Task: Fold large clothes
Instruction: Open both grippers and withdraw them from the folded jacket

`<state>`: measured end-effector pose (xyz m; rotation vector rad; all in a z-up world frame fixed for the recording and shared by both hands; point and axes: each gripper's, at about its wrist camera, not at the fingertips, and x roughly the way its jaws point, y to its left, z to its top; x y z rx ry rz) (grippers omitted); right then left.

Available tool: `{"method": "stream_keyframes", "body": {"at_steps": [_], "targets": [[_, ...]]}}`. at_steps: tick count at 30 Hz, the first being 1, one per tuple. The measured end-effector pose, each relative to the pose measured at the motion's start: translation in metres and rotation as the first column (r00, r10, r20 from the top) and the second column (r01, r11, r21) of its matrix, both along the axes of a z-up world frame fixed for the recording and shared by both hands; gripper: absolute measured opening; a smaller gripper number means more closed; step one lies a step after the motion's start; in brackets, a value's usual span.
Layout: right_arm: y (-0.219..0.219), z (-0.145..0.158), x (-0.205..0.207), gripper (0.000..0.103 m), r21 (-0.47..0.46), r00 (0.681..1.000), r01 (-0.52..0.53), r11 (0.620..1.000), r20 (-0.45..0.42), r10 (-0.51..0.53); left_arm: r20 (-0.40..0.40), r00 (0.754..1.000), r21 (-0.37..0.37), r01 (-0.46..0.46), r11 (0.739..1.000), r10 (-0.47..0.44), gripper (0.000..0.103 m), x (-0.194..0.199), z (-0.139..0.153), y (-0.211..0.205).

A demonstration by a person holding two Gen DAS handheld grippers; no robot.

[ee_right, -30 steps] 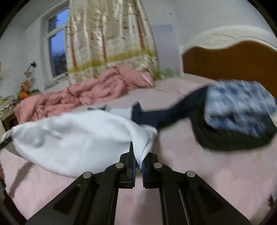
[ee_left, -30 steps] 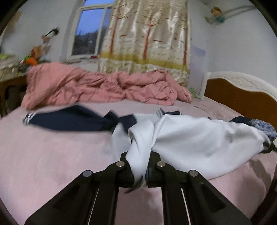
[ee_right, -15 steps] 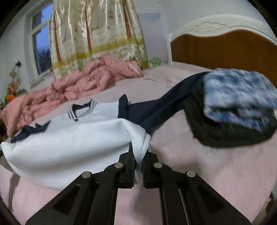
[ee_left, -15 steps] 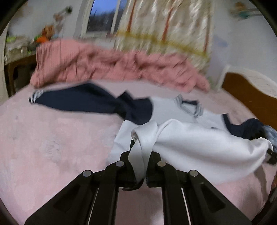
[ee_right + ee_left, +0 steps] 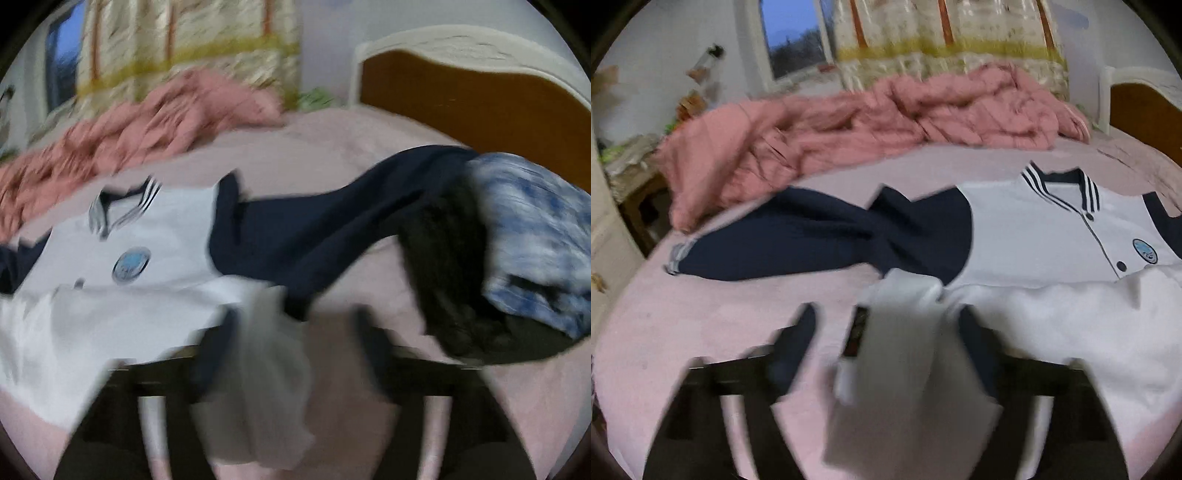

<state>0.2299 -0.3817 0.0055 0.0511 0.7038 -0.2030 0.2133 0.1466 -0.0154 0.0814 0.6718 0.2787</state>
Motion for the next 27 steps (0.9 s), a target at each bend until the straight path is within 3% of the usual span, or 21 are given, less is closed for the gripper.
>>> {"method": "stream_keyframes", "body": {"at_steps": [3, 6, 9, 12, 16, 19, 21, 22, 25, 27], "targets": [[-0.013, 0.011, -0.022, 0.086, 0.053, 0.994, 0.045, 0.998, 0.095, -0.050, 0.050, 0.997, 0.039, 0.057, 0.998, -0.059, 0.090, -0.031, 0.007, -0.010], [-0.009, 0.018, -0.031, 0.086, 0.110, 0.991, -0.080, 0.991, 0.115, 0.067, 0.102, 0.989, 0.032, 0.108, 0.994, -0.110, 0.097, -0.057, 0.013, -0.023], [0.012, 0.018, -0.041, 0.085, 0.188, 0.956, -0.291, 0.938, 0.084, 0.280, 0.087, 0.980, -0.088, 0.188, 0.978, -0.180, 0.097, -0.066, 0.015, -0.030], [0.022, 0.001, -0.050, 0.081, 0.169, 0.961, -0.272, 0.947, -0.005, 0.277, 0.040, 0.984, -0.193, 0.176, 0.965, -0.171, 0.097, -0.066, 0.003, -0.028], [0.009, -0.024, -0.066, 0.077, 0.141, 0.977, -0.191, 0.971, -0.064, 0.201, -0.050, 0.993, -0.193, 0.095, 0.977, -0.106, 0.097, -0.057, -0.026, -0.022], [-0.004, -0.044, -0.061, 0.060, 0.159, 0.969, -0.181, 0.971, -0.137, 0.203, -0.107, 0.992, -0.246, 0.045, 0.968, -0.073, 0.098, -0.048, -0.046, -0.012], [-0.011, -0.058, -0.051, 0.008, 0.075, 0.973, -0.128, 0.989, -0.182, 0.140, -0.114, 0.991, -0.236, 0.039, 0.971, -0.068, 0.098, -0.048, -0.050, -0.014], [-0.016, -0.059, -0.049, 0.002, 0.044, 0.977, -0.100, 0.994, -0.187, 0.106, -0.114, 0.991, -0.219, 0.039, 0.975, -0.065, 0.098, -0.049, -0.050, -0.017], [-0.034, -0.041, -0.058, 0.001, 0.000, 0.997, 0.019, 1.000, -0.074, -0.018, -0.105, 0.993, -0.184, 0.038, 0.982, -0.058, 0.098, -0.052, -0.051, -0.021], [-0.050, -0.025, -0.067, 0.001, 0.074, 1.000, 0.002, 0.997, -0.012, -0.001, -0.099, 0.993, -0.191, 0.040, 0.981, -0.060, 0.098, -0.053, -0.051, -0.020]]}}
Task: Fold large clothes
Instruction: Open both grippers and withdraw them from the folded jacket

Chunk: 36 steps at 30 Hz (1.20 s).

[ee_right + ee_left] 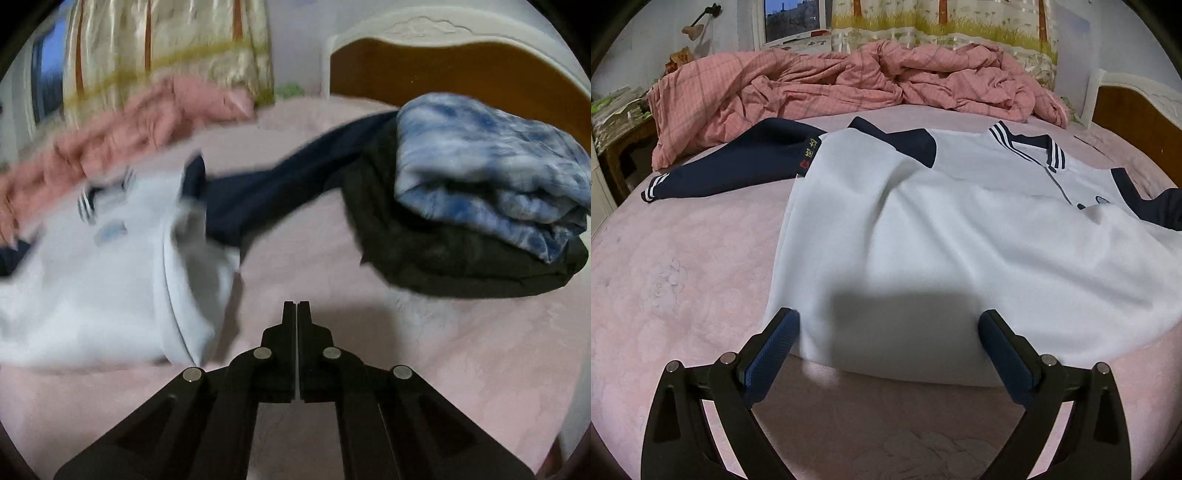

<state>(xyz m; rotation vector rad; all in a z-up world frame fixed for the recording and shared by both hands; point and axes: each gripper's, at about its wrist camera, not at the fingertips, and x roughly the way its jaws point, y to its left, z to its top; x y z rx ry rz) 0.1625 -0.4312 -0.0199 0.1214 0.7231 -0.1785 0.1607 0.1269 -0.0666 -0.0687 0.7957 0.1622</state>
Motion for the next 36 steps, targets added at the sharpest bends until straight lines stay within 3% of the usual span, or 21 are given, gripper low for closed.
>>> {"method": "stream_keyframes", "body": {"at_steps": [5, 7, 8, 9, 10, 11, 13, 15, 16, 19, 22, 24, 27, 30, 33, 34, 36], "targets": [[0.011, 0.001, -0.017, 0.004, 0.133, 0.978, -0.210, 0.969, 0.015, 0.210, 0.027, 1.000, -0.016, 0.008, 1.000, -0.008, 0.098, -0.002, 0.002, 0.004], [0.026, -0.002, -0.016, 0.014, 0.104, 0.968, -0.250, 0.963, 0.000, 0.252, 0.027, 1.000, -0.007, 0.009, 1.000, -0.008, 0.098, -0.003, 0.002, 0.002], [0.035, -0.003, -0.013, 0.032, 0.066, 0.964, -0.264, 0.962, -0.009, 0.265, 0.028, 1.000, -0.001, 0.008, 1.000, -0.008, 0.098, -0.003, 0.001, 0.001], [0.040, -0.003, -0.013, 0.057, 0.043, 0.963, -0.269, 0.962, -0.016, 0.270, 0.029, 1.000, 0.008, 0.008, 1.000, -0.008, 0.098, -0.003, 0.001, 0.000], [0.045, -0.005, -0.011, 0.065, 0.016, 0.963, -0.269, 0.963, -0.027, 0.269, 0.032, 0.999, 0.015, 0.009, 1.000, -0.010, 0.098, -0.003, 0.001, -0.001], [0.046, -0.007, -0.011, 0.065, 0.012, 0.963, -0.268, 0.963, -0.028, 0.268, 0.034, 0.999, 0.022, 0.011, 1.000, -0.011, 0.098, -0.003, 0.001, -0.002], [0.048, -0.008, -0.007, 0.055, 0.016, 0.964, -0.264, 0.964, -0.037, 0.265, 0.036, 0.999, 0.028, 0.013, 1.000, -0.014, 0.098, -0.003, 0.002, -0.003], [0.049, -0.015, 0.003, 0.020, -0.009, 0.965, -0.250, 0.968, -0.083, 0.249, 0.036, 0.999, 0.031, 0.014, 0.999, -0.015, 0.098, -0.002, 0.002, -0.004], [0.051, -0.020, 0.009, 0.012, -0.040, 0.967, -0.234, 0.972, -0.117, 0.228, 0.038, 0.999, 0.031, 0.013, 0.999, -0.014, 0.098, -0.003, 0.002, -0.004], [0.047, -0.020, 0.008, 0.008, -0.091, 0.983, -0.163, 0.982, -0.102, 0.154, 0.067, 0.998, 0.042, 0.006, 0.999, -0.009, 0.095, -0.007, 0.006, -0.005], [0.043, 0.009, -0.012, 0.008, -0.132, 0.988, -0.123, 0.984, 0.081, 0.134, 0.114, 0.993, 0.064, -0.022, 0.998, 0.014, 0.094, -0.013, 0.011, -0.006], [0.036, 0.004, -0.001, 0.008, -0.099, 0.990, -0.132, 0.986, 0.042, 0.136, 0.108, 0.994, 0.054, -0.028, 0.998, 0.022, 0.094, -0.011, 0.010, -0.003], [0.023, -0.024, 0.021, 0.008, -0.038, 0.991, -0.100, 0.994, -0.098, 0.095, 0.119, 0.993, 0.039, -0.028, 0.999, 0.023, 0.094, -0.012, 0.012, -0.001], [0.026, -0.016, 0.011, 0.010, -0.075, 0.996, -0.073, 0.995, -0.051, 0.069, 0.179, 0.984, 0.048, -0.023, 0.999, 0.014, 0.093, -0.022, 0.022, -0.002], [0.021, -0.007, 0.000, 0.009, -0.193, 0.998, 0.063, 0.979, 0.000, -0.065, 0.247, 0.969, 0.072, 0.002, 0.997, -0.019, 0.093, -0.033, 0.033, -0.008], [0.016, -0.004, -0.003, 0.009, -0.176, 0.998, 0.069, 0.982, 0.004, -0.069, 0.268, 0.963, 0.083, 0.008, 0.996, -0.030, 0.093, -0.036, 0.037, -0.011], [0.000, 0.004, -0.009, 0.010, -0.041, 0.999, 0.041, 0.998, 0.037, -0.039, 0.305, 0.950, 0.095, 0.034, 0.995, -0.061, 0.093, -0.042, 0.044, -0.017]]}}
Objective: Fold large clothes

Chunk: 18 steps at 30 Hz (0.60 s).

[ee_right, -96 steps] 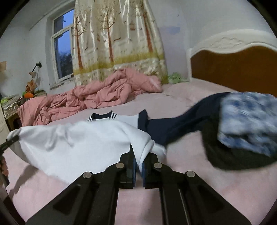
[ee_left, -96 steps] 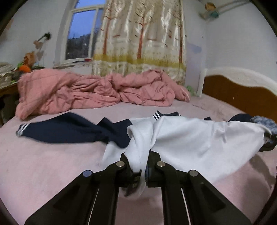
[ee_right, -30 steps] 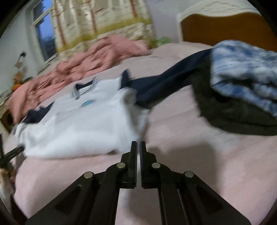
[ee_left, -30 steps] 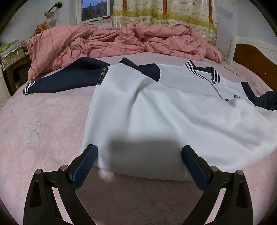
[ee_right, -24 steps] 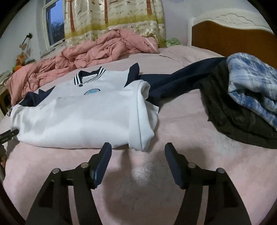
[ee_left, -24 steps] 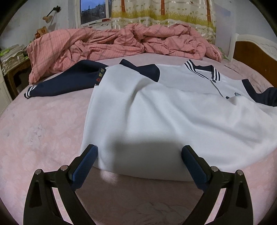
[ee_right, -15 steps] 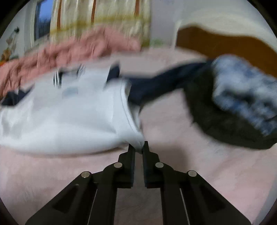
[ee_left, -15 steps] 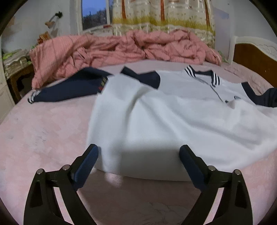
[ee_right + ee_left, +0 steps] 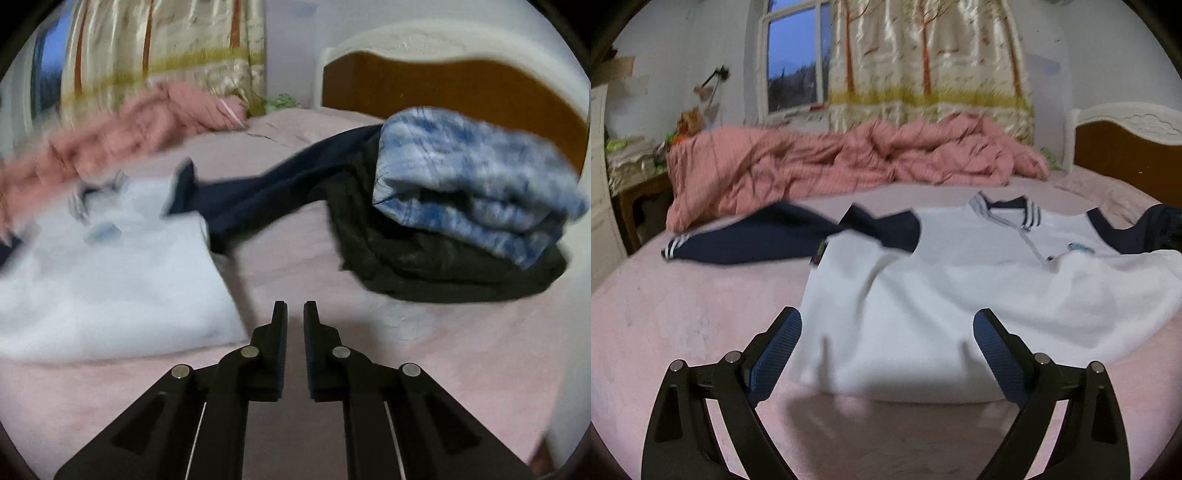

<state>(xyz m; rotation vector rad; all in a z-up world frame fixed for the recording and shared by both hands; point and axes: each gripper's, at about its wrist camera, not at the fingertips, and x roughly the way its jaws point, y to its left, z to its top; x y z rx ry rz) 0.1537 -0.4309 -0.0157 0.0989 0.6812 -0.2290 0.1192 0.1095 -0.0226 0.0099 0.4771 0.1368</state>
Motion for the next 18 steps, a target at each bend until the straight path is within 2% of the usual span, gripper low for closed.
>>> {"method": "stream_keyframes", "body": {"at_steps": [1, 3, 6, 7, 8, 10, 12, 16, 18], "targets": [[-0.003, 0.007, -0.004, 0.010, 0.048, 0.999, -0.018, 0.999, 0.043, 0.016, 0.016, 1.000, -0.001, 0.014, 1.000, -0.014, 0.093, -0.002, 0.003, -0.003], [0.003, 0.019, -0.006, 0.010, 0.068, 0.992, -0.074, 0.995, 0.105, 0.067, 0.047, 0.998, 0.006, 0.037, 0.999, -0.037, 0.093, -0.005, 0.009, -0.012], [0.022, 0.023, 0.006, 0.010, 0.150, 0.969, -0.229, 0.962, 0.132, 0.210, 0.068, 0.995, 0.004, 0.073, 0.997, -0.073, 0.094, -0.005, 0.017, -0.029], [0.031, 0.018, 0.014, 0.010, 0.205, 0.961, -0.267, 0.942, 0.128, 0.245, 0.067, 0.995, -0.006, 0.071, 0.997, -0.071, 0.094, -0.003, 0.018, -0.033], [0.039, 0.010, 0.022, 0.010, 0.218, 0.961, -0.274, 0.937, 0.096, 0.258, 0.062, 0.996, -0.021, 0.069, 0.997, -0.067, 0.094, 0.001, 0.020, -0.039], [0.056, -0.003, 0.035, 0.010, 0.139, 0.969, -0.245, 0.959, 0.023, 0.245, 0.057, 0.997, -0.043, 0.062, 0.997, -0.060, 0.095, 0.005, 0.023, -0.051], [0.062, -0.010, 0.037, 0.011, 0.094, 0.979, -0.205, 0.974, 0.009, 0.205, 0.074, 0.995, -0.061, 0.069, 0.996, -0.064, 0.102, 0.006, 0.026, -0.065], [0.066, -0.005, 0.019, 0.011, 0.039, 0.988, -0.131, 0.991, 0.082, 0.127, 0.085, 0.987, -0.137, 0.145, 0.980, -0.134, 0.103, 0.007, 0.032, -0.097], [0.064, -0.001, 0.012, 0.011, 0.040, 0.984, -0.142, 0.989, 0.116, 0.136, 0.093, 0.981, -0.164, 0.186, 0.969, -0.172, 0.103, 0.007, 0.036, -0.113]]}}
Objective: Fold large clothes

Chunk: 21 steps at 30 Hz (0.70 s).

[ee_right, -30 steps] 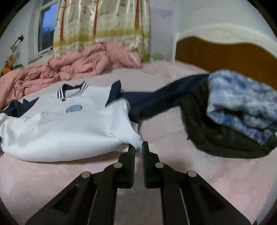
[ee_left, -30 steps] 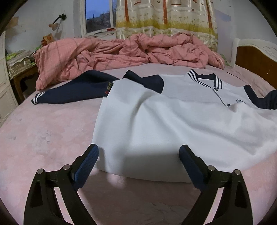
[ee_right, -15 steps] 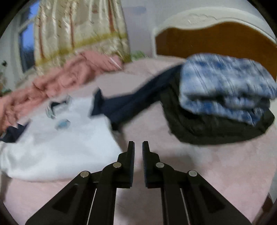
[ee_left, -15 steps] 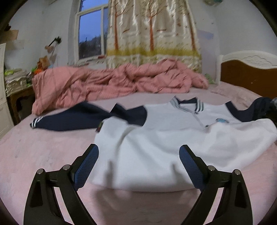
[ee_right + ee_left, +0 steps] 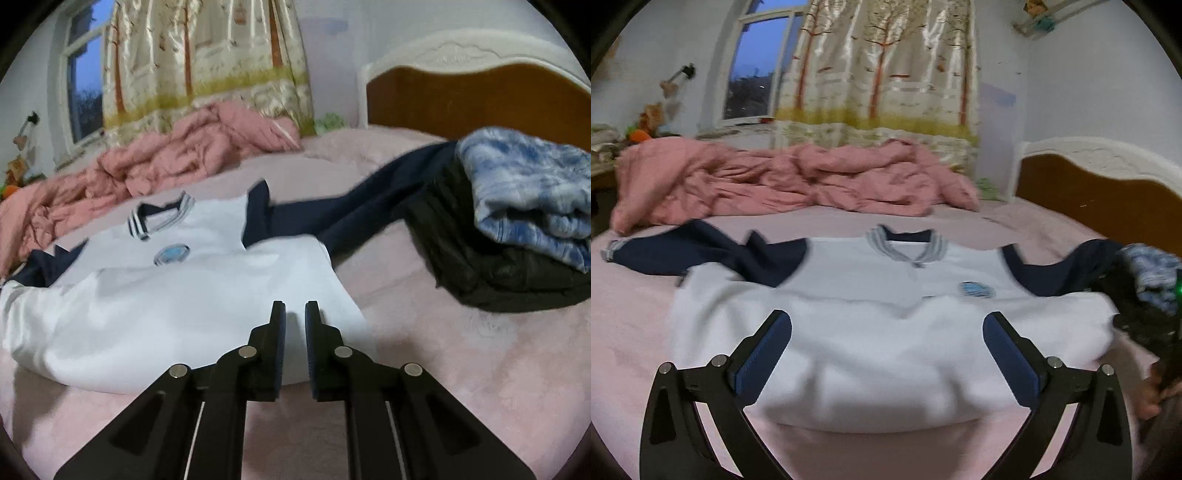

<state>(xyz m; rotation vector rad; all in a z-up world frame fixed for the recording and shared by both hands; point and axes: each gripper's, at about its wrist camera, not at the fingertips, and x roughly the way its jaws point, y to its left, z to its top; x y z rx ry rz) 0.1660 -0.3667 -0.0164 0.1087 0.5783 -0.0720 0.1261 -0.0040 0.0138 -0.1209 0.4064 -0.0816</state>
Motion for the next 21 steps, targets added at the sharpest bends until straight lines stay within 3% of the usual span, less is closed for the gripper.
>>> {"method": "stream_keyframes", "body": {"at_steps": [6, 10, 11, 12, 13, 17, 21], "targets": [[0.002, 0.011, -0.011, 0.011, -0.009, 0.999, -0.018, 1.000, 0.030, 0.018, 0.117, 0.992, 0.098, 0.027, 0.995, -0.039, 0.103, -0.010, 0.022, -0.049], [0.002, 0.014, -0.014, 0.014, 0.014, 0.999, -0.051, 0.999, 0.017, 0.051, 0.105, 0.990, 0.047, 0.086, 0.995, -0.090, 0.103, -0.010, 0.024, -0.057], [0.001, 0.015, -0.015, 0.027, 0.018, 0.999, -0.046, 0.999, 0.020, 0.046, 0.102, 0.990, 0.034, 0.094, 0.995, -0.097, 0.103, -0.011, 0.025, -0.056], [0.001, 0.016, -0.016, 0.048, 0.018, 0.999, -0.043, 0.999, 0.023, 0.043, 0.103, 0.990, 0.028, 0.096, 0.995, -0.098, 0.103, -0.012, 0.025, -0.056], [0.002, 0.017, -0.018, 0.057, 0.011, 0.999, -0.036, 0.999, 0.031, 0.035, 0.105, 0.989, 0.023, 0.099, 0.995, -0.100, 0.103, -0.014, 0.027, -0.055], [0.015, 0.028, -0.035, 0.060, -0.105, 0.991, -0.044, 0.994, 0.120, 0.056, 0.094, 0.990, 0.002, 0.105, 0.995, -0.104, 0.103, -0.021, 0.032, -0.041], [0.023, 0.032, -0.042, 0.060, -0.100, 0.987, -0.077, 0.992, 0.134, 0.090, 0.068, 0.996, -0.004, 0.065, 0.998, -0.064, 0.103, -0.030, 0.031, -0.019]]}}
